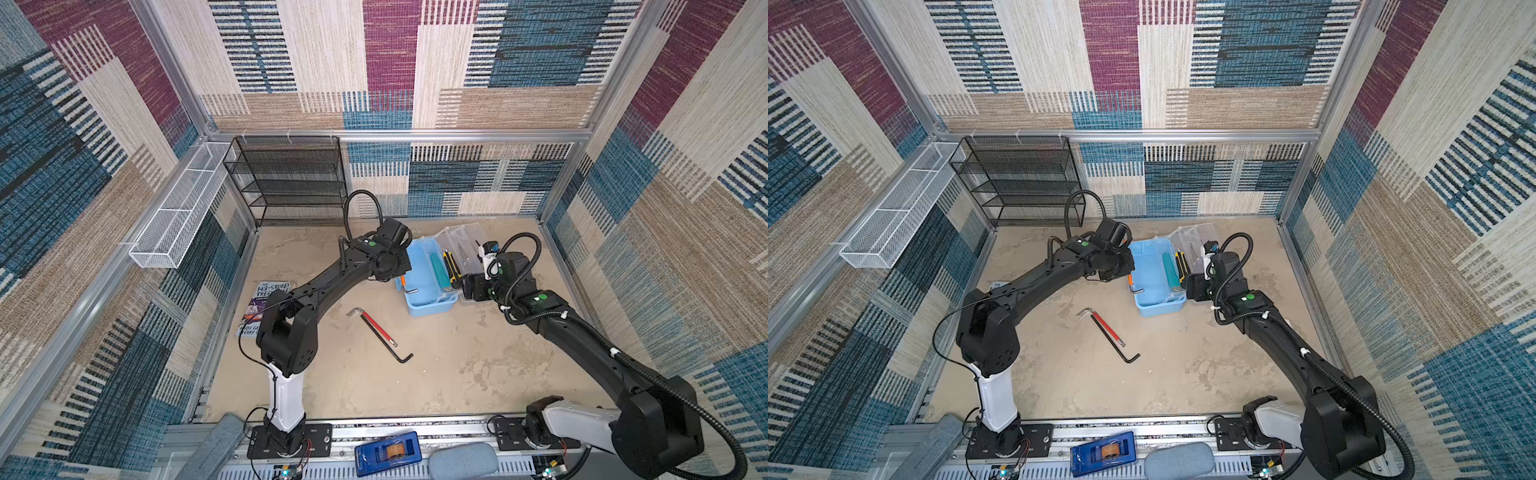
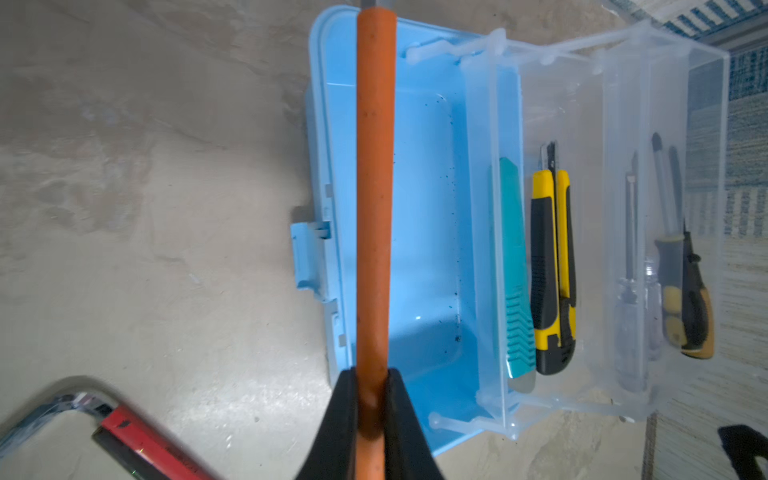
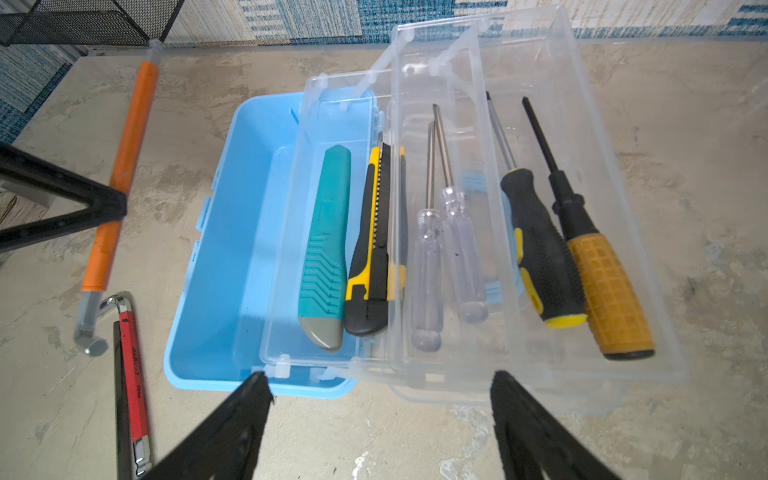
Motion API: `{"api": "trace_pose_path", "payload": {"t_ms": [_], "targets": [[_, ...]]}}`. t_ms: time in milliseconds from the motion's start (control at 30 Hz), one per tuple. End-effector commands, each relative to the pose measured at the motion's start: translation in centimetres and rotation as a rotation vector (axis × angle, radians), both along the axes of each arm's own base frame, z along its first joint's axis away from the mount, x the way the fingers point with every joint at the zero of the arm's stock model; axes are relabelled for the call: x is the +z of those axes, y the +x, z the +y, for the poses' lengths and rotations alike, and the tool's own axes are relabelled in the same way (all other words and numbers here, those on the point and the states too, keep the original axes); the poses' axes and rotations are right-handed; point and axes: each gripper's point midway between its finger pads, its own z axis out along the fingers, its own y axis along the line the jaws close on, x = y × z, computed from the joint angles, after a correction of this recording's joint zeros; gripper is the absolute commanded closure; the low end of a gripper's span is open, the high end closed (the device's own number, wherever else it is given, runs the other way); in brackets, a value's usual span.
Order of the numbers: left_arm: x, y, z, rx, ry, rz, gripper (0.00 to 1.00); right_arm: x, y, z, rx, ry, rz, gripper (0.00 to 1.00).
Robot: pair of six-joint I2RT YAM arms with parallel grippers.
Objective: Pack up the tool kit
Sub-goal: 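Lift the orange hex key and carry it over the blue box with left gripper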
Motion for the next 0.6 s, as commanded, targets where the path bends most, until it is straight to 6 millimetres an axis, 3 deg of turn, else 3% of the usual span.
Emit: {"api": "trace_pose_path", "payload": {"t_ms": [0,200,567], "targets": [[-1.2,-0.1,-1.8,-0.076,-0.021,0.057,1.0,0.6,0.2,0.0,-0.011,0.027,-0.026,0.14],[-3.4,0.1,-4.0,-0.11,-0.05,0.12,1.0,0.2,0.0,-0.1,-0.024,0.03,-0.009,0.14],[-7.7,-0.9,-4.3,-0.121,-0.033,0.237,1.0,0.2,0.0,-0.3,-0.034,0.029,0.005,0.14]]}}
